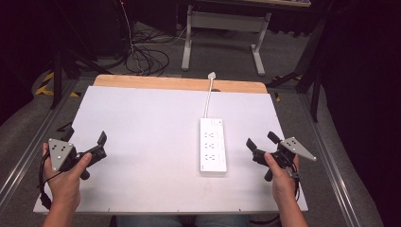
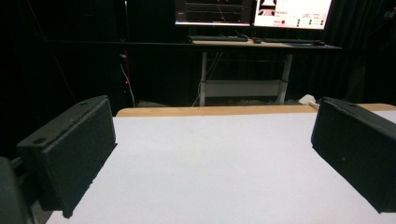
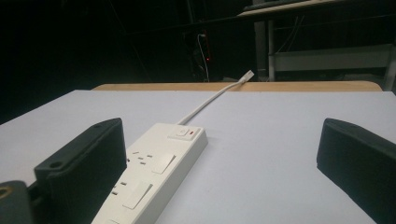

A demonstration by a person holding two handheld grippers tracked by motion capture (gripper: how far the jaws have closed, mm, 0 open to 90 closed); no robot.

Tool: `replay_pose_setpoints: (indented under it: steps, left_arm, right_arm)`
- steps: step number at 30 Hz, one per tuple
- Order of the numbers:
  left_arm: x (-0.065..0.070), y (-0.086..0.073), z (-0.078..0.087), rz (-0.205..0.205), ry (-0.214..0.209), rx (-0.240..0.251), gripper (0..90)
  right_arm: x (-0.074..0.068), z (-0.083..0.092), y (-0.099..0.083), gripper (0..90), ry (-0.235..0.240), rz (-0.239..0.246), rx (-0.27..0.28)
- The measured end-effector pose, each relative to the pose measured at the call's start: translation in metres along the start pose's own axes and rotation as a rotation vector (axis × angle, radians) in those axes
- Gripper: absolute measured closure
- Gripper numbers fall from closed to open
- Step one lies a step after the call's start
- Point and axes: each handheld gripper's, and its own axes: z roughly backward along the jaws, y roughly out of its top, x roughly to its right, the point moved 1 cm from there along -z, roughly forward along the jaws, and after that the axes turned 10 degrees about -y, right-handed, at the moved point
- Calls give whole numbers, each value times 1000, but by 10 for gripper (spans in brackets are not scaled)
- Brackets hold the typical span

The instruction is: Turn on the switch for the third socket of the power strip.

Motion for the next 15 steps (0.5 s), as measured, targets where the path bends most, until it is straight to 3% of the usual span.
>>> replay_pose_setpoints:
  steps: [6,15]
  left_arm:
    - [1,0,-2,-6,-11,-2,3]
    - [2,0,-4,-4,-12,-1,4]
  right_arm:
    - [-2,3,2,23,2,5,30]
    - [-2,4,2,70,-6,14,28]
